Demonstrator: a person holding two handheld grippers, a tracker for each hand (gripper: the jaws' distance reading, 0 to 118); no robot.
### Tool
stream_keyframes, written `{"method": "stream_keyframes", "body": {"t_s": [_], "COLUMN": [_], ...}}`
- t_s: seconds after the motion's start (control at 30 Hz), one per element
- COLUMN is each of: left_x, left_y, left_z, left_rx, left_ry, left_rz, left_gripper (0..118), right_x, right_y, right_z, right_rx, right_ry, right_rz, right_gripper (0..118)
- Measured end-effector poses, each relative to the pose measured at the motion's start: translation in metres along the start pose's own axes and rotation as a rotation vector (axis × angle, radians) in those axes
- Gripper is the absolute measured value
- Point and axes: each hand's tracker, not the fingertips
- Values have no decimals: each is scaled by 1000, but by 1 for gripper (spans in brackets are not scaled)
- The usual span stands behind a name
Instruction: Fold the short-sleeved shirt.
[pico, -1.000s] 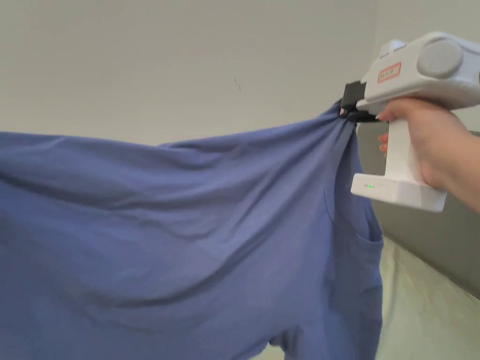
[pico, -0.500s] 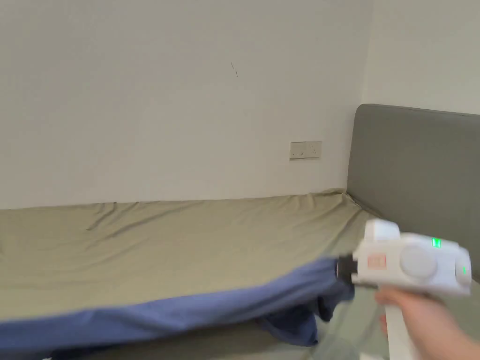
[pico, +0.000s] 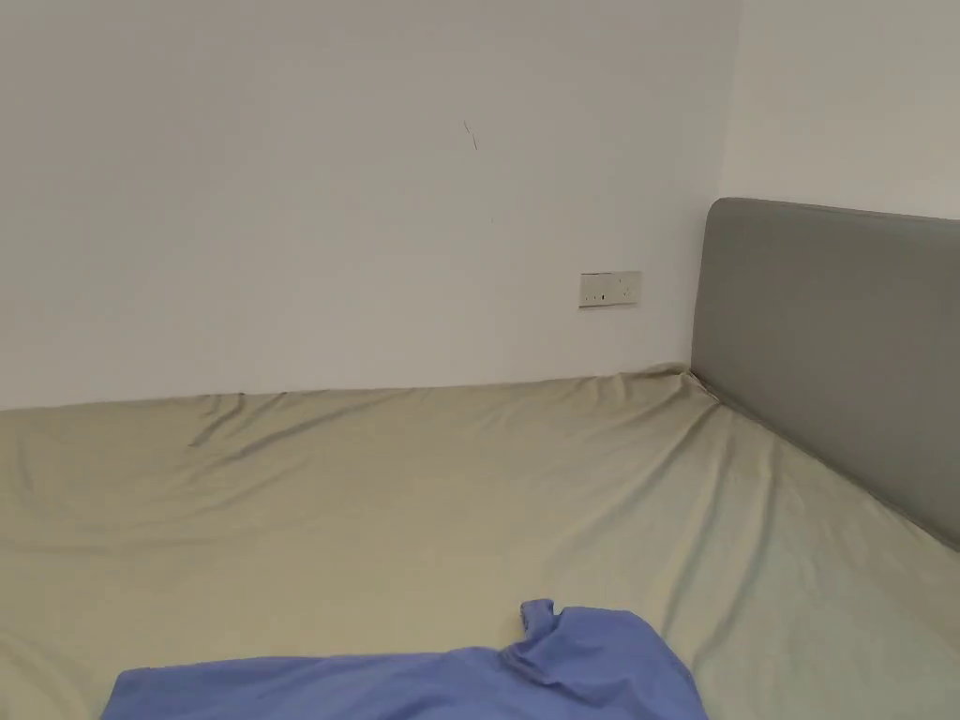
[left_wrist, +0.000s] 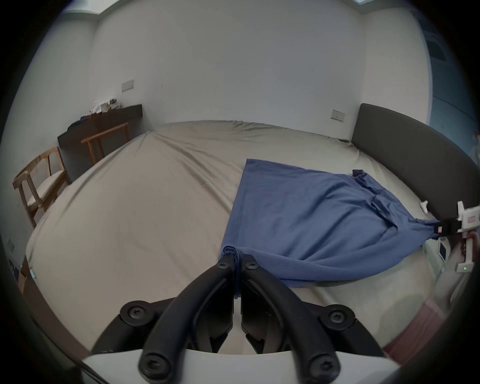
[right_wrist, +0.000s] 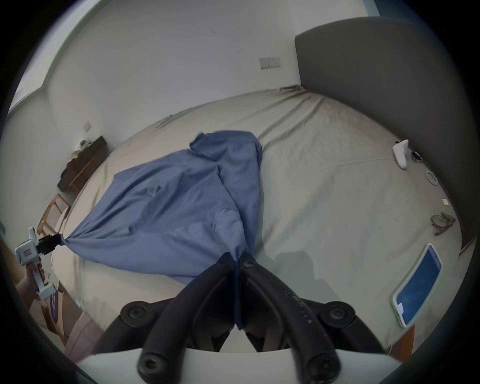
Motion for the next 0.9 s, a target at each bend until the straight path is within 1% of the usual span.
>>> {"method": "stream_keyframes", "body": {"t_s": [0.03,0.1,0.13,0.23,0.3,0.37,0.4,0.43,0.47,0.5,0.53,0.57,0.6,0.63,0.67,0.7,0.73,0.8,0.83,0.87,0.9], "left_x": [29,36,38,49,49,48,48,47,48,49,50,39,38,41,44,51,58,68,75,81,88], "left_y": [-4,-10,-13,-22,-29,-33,-33,-31,-29,-27,-24,-23,-19,-12,-6,6,18,35,40,47,54], "left_z": [26,46,53,64,62,56,54,55,56,58,61,59,67,70,73,81,89,95,95,96,97], "left_rx": [1,-24,-44,-118,-105,-95,-84,-79,-77,-68,-50,-24,57,93,111,136,165,244,290,337,389], "left_ry": [-5,2,11,-3,-14,-16,-26,-30,-26,-23,-27,-25,-9,-16,-9,-9,-27,-60,-65,-62,-66], "left_rz": [-18,-66,-86,-56,-38,-13,9,29,42,50,56,55,40,22,19,19,21,26,26,25,19], "left_gripper": [2,2,2,2,3,8,18,47,80,107,118,116,117,118,118,118,118,118,118,118,116], "right_x": [2,9,12,11,15,17,16,14,6,4,4,2,6,5,2,-3,-28,-48,-58,-66,-75], "right_y": [-5,-17,-22,-38,-48,-55,-55,-54,-51,-49,-47,-45,-43,-40,-36,-32,-20,-8,-2,1,5], "right_z": [13,30,36,39,29,16,13,13,18,22,26,30,36,42,46,52,65,73,76,71,71], "right_rx": [2,-9,-35,-96,-108,-124,-119,-100,-74,-27,11,36,126,166,215,271,312,373,392,427,486], "right_ry": [4,4,5,-29,-30,-63,-78,-100,-123,-136,-155,-160,-117,-163,-139,-146,-130,-109,-81,-31,20], "right_rz": [5,-3,-25,-64,-75,-114,-123,-133,-148,-167,-174,-184,-172,-167,-159,-152,-124,-96,-83,-73,-70], "right_gripper": [4,4,4,4,4,5,11,37,72,107,118,113,113,114,115,115,115,117,117,115,108]}}
